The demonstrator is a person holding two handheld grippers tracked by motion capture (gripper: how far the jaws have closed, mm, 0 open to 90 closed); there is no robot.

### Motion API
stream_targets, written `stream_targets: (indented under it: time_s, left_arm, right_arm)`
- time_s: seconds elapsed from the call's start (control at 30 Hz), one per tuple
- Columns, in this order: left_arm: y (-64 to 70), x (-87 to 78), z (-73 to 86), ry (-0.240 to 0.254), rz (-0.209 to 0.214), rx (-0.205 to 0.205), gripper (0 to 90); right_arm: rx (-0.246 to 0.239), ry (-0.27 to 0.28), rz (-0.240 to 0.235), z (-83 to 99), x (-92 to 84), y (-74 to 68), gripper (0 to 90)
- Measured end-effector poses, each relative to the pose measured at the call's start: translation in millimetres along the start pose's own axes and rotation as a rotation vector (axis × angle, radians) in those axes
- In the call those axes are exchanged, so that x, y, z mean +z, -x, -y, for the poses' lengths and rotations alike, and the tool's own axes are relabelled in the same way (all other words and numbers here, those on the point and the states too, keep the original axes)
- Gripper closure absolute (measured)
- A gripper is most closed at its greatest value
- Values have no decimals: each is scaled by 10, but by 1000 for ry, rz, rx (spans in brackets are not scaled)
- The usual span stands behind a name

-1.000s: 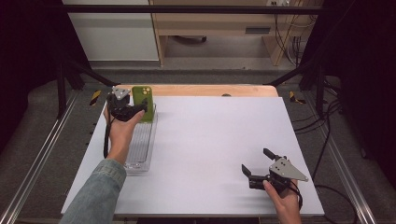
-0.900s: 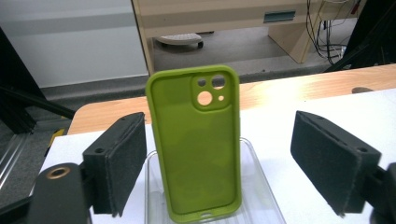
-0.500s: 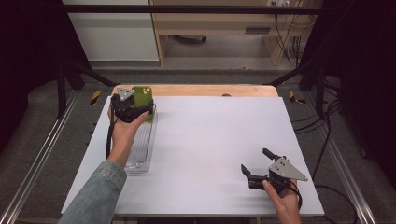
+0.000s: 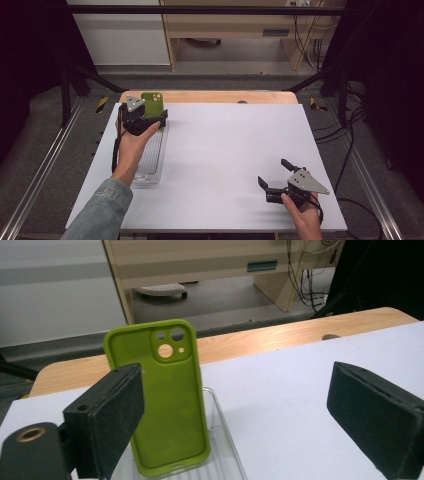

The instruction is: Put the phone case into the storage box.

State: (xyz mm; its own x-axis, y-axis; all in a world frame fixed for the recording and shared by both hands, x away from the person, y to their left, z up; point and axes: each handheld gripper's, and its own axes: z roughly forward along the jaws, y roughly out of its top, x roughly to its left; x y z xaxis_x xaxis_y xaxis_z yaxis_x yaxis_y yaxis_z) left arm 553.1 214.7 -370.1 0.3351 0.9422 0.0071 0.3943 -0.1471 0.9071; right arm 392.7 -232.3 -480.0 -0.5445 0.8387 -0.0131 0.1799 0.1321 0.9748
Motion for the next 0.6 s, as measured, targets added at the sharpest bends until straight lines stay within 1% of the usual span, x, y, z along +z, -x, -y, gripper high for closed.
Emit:
stream_targets:
  time_s: [0.17, 0.33, 0.43, 0.6]
  left_arm:
    - [71, -50, 3, 5, 36, 10, 73]
    - [117, -126, 5, 19, 31, 11, 80]
    - [147, -185, 0, 19, 42, 15, 78]
    - [187, -329, -30, 40, 60, 18, 78]
  right_arm:
    - [0, -3, -5, 4, 13, -6, 21]
    - [0, -1, -4, 2, 4, -1, 21]
    - [2, -2, -4, 5, -3, 8, 20]
    - [1, -4, -13, 5, -7, 22, 21]
